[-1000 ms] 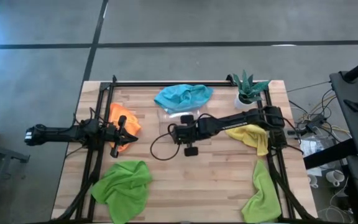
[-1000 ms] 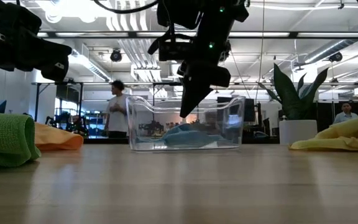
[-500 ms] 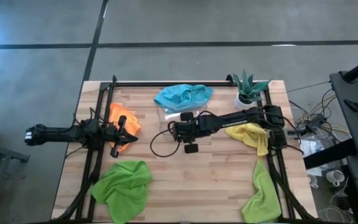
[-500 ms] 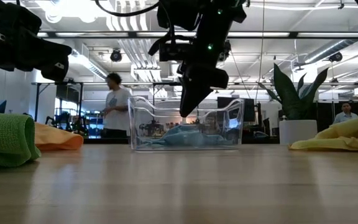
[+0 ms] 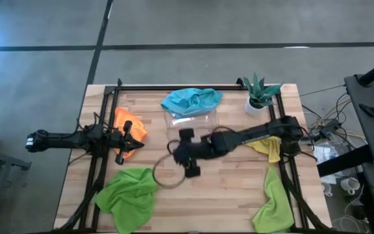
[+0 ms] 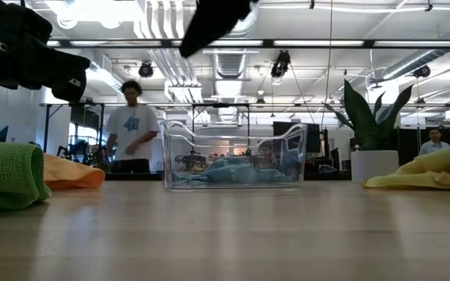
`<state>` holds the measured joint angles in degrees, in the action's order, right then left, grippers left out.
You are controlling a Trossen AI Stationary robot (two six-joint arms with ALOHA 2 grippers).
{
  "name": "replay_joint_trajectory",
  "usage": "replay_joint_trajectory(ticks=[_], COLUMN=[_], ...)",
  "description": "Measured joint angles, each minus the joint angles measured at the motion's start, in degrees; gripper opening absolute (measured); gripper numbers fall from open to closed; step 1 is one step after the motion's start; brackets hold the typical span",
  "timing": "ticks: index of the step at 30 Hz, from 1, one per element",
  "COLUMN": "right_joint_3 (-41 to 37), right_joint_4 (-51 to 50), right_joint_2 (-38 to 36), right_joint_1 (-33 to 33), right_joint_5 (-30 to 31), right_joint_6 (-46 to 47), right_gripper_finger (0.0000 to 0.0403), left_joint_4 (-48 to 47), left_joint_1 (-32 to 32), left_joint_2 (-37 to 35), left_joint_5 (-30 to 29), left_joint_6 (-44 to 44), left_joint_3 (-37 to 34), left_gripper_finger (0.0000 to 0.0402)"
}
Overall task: Fold microfiber towels
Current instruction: Fold the light green microfiber cloth
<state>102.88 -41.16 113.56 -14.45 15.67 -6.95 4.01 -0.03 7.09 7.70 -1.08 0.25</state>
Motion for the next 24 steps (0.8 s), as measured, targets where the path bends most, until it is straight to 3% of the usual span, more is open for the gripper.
replay_joint_trajectory(ticks=[14,24], right_joint_3=[-1.2,-2.6], right_joint_4=[-6.3,-7.7], right_joint_2=[0.0,0.0], right_joint_1=[-14.9,-19.9], right_joint_5=[-0.1,2.3], right_joint_6=[14.6,15.0], right_gripper_finger=[0.0189,0.0189], left_joint_4=[0.0,0.0], left_joint_1=[0.0,0.0], left_joint_2=[0.0,0.0], left_joint_5=[0.0,0.0], left_joint_6=[0.0,0.0], left_joint_3=[0.0,0.0], left_gripper_finger=[0.0,0.0])
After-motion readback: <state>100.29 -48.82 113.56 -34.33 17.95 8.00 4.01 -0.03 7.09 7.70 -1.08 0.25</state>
